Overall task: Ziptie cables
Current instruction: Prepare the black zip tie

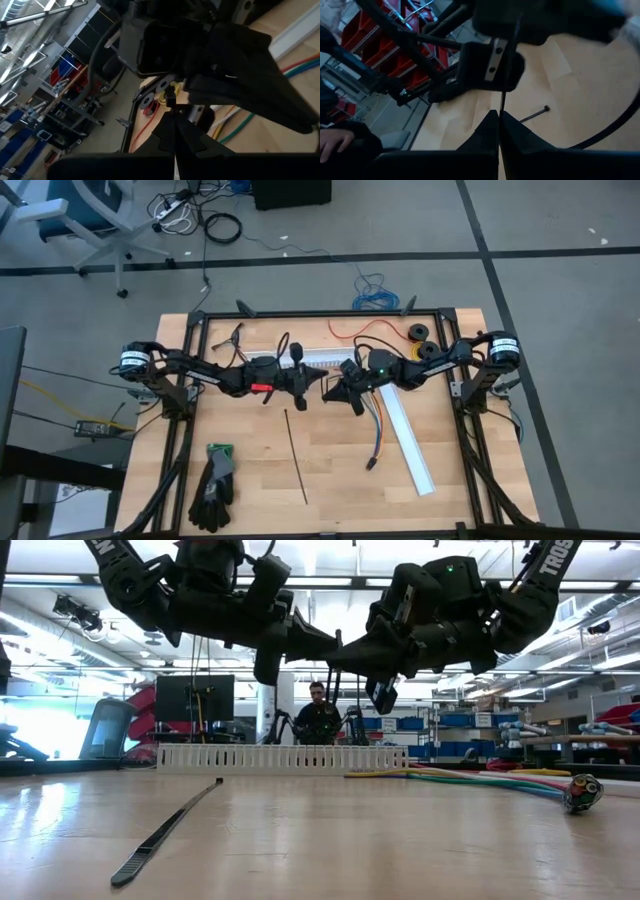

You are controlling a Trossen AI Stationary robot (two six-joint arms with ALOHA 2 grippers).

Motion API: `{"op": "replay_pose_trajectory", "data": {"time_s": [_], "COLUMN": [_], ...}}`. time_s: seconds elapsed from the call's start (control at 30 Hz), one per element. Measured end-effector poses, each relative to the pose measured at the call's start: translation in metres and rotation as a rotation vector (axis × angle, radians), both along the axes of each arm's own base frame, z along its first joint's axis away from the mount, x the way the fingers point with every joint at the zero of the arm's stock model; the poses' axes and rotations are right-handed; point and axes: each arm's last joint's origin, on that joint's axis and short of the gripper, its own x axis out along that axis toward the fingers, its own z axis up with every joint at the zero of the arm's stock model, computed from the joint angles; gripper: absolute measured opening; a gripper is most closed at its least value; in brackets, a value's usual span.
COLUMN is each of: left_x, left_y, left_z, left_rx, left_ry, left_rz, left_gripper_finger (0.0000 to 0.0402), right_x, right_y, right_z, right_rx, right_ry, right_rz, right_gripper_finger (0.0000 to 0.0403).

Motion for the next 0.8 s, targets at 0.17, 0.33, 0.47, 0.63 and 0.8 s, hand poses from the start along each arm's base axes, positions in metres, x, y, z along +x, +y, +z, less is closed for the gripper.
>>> {"op": "replay_pose_trajectory", "data": {"time_s": [0.17,0.33,0.47,0.63,0.8], "left_x": [0.000,0.000,-0.001,-0.001,0.000], "left_y": [-0.002,-0.002,-0.002,-0.001,0.004], "left_z": [0.000,-0.005,-0.009,-0.005,0.002], "left_rx": [-0.006,-0.010,-0.012,0.003,-0.101], "left_ry": [0.000,0.052,0.089,0.057,-0.042], "left_rz": [-0.032,-0.033,-0.033,0.013,0.050], "left_gripper_finger": [0.0000,0.0000,0.0000,0.0000,0.0000], "right_x": [0.000,0.000,0.000,-0.001,0.000], "right_y": [-0.004,-0.006,-0.010,-0.011,0.000], "right_z": [0.000,0.004,0.009,0.008,0.006], "right_rx": [-0.001,-0.008,0.007,0.041,0.039], "right_ry": [-0.001,-0.047,-0.089,-0.066,-0.052], "right_rz": [-0.017,-0.023,-0.036,-0.002,0.041], "right_gripper_finger": [0.0000,0.0000,0.0000,0.0000,0.0000]}}
